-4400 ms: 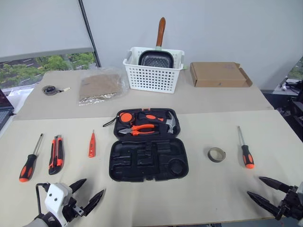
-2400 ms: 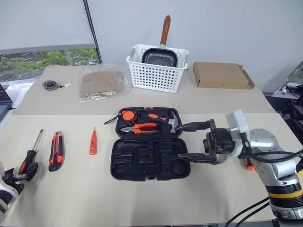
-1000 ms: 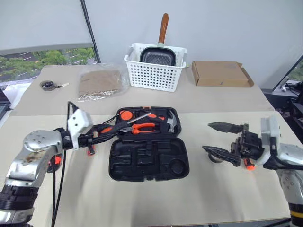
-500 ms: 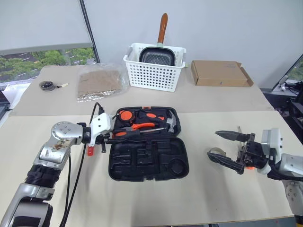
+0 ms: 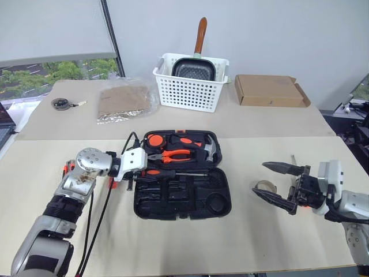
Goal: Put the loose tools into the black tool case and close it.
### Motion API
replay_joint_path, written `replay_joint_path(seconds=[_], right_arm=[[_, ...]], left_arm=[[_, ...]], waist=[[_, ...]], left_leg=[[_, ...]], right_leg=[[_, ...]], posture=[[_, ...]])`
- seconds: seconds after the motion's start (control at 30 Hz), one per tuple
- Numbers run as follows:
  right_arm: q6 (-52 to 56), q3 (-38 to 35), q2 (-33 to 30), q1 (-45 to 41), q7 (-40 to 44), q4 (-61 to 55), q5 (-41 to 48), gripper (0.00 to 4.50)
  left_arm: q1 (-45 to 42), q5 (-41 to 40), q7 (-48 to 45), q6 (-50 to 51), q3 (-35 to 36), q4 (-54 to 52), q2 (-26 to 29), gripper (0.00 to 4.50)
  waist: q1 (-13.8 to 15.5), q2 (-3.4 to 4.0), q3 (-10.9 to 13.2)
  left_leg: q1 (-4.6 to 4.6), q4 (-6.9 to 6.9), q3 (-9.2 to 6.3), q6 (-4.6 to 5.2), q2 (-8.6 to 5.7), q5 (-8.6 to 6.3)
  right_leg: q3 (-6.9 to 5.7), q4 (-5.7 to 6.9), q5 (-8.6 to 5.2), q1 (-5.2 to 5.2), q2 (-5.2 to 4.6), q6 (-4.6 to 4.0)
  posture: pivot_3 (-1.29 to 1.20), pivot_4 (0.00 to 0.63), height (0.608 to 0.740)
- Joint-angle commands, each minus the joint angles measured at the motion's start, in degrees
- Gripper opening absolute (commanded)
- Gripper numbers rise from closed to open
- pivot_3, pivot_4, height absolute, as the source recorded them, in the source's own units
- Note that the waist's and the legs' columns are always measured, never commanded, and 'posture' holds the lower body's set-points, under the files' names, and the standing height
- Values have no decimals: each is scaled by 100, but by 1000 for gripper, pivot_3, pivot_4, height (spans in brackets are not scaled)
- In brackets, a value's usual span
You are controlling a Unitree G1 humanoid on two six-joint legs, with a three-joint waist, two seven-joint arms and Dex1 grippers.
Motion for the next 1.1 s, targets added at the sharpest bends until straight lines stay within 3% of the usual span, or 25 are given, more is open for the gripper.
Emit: replay_joint_path(seconds=[0.03,0.3,0.37,0.57,0.63,0.93,1.0,1.1], right_arm=[[-115,-90,-96,-84,39,-83,20,4500],[-99,-19,-105,-167,36,-67,-10,4500],[-98,-22,-114,-166,41,-65,-14,4500],[-94,-30,-132,-152,39,-72,-24,4500],[-81,-36,-146,-164,31,-78,-21,4500],[-80,-43,-153,-86,28,-105,-16,4500],[-74,1,-149,-126,38,-85,-17,4500],[-65,63,-157,-216,69,-30,-21,4500]], left_arm=[[-36,304,45,-114,-159,109,5,965],[-82,393,330,-75,-117,243,-94,965],[-123,351,405,-70,-62,231,-141,1969],[-79,137,382,157,142,-262,-56,4033],[-14,-79,393,466,313,-724,9,4488],[634,-1105,1145,2435,1270,-2732,216,4488],[664,-1126,1680,2708,1424,-2796,-23,3980],[713,-1218,2509,3174,1493,-3012,-594,2868]], waist=[[4,0,0],[10,1,-1],[16,1,-1],[26,3,-2],[19,4,-2],[-25,4,-2],[-21,3,-1],[24,1,-1]], left_leg=[[1,0,0,0,0,0],[7,5,-4,6,0,4],[7,7,-4,7,-1,4],[2,12,-3,15,-3,11],[1,12,-4,16,-3,12],[-7,0,0,-3,-3,21],[-6,0,0,0,-4,19],[-6,7,-7,17,-7,11]], right_leg=[[0,1,0,1,0,0],[-1,3,3,8,-9,5],[-1,3,4,9,-11,6],[-1,3,13,9,-17,10],[-1,2,14,8,-18,11],[1,-5,13,3,-17,10],[0,-6,8,6,-17,18],[-1,-5,8,11,-17,20]], posture=[[0,150,700],[0,150,700],[0,150,700],[0,150,700],[0,150,700],[0,150,700],[0,150,700],[0,150,700]])
